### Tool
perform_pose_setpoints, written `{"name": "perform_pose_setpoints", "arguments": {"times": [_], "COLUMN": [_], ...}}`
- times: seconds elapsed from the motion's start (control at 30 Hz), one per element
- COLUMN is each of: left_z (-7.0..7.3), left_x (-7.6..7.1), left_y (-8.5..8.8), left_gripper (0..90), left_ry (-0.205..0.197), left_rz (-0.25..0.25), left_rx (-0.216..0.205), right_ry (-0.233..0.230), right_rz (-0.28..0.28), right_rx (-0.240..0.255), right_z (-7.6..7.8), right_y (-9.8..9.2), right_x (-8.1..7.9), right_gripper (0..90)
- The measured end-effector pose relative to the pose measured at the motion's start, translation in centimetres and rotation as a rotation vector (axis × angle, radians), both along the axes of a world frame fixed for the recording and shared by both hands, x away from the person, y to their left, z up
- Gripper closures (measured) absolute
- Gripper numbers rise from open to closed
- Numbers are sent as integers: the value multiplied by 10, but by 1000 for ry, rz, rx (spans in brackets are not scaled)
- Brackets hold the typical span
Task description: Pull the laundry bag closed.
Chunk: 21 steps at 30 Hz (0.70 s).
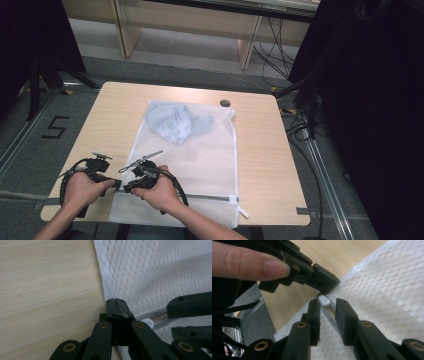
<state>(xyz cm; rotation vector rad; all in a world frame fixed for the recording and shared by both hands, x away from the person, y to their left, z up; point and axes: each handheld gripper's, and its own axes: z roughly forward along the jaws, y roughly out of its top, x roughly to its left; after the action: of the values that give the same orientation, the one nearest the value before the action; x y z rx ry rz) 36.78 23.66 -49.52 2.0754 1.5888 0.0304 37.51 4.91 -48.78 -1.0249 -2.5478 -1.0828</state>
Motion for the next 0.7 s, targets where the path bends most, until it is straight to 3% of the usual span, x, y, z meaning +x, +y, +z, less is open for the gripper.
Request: {"name": "perform_pose_setpoints", "arguments": {"times": [0.43,0.7], "left_z": [-1,0], "left_x": [0,1], "left_y": [1,2], "left_gripper": [896,896], "left_ry": [1,16], "left_rz": [9,2], "left_rx": [-13,-13], "right_ry": [69,70], "right_rz": [-23,-18], "right_rx": [-3,0], "right_z": [-5,-10], "right_y": [11,14], "right_x": [10,12], "right_gripper": [739,767]}}
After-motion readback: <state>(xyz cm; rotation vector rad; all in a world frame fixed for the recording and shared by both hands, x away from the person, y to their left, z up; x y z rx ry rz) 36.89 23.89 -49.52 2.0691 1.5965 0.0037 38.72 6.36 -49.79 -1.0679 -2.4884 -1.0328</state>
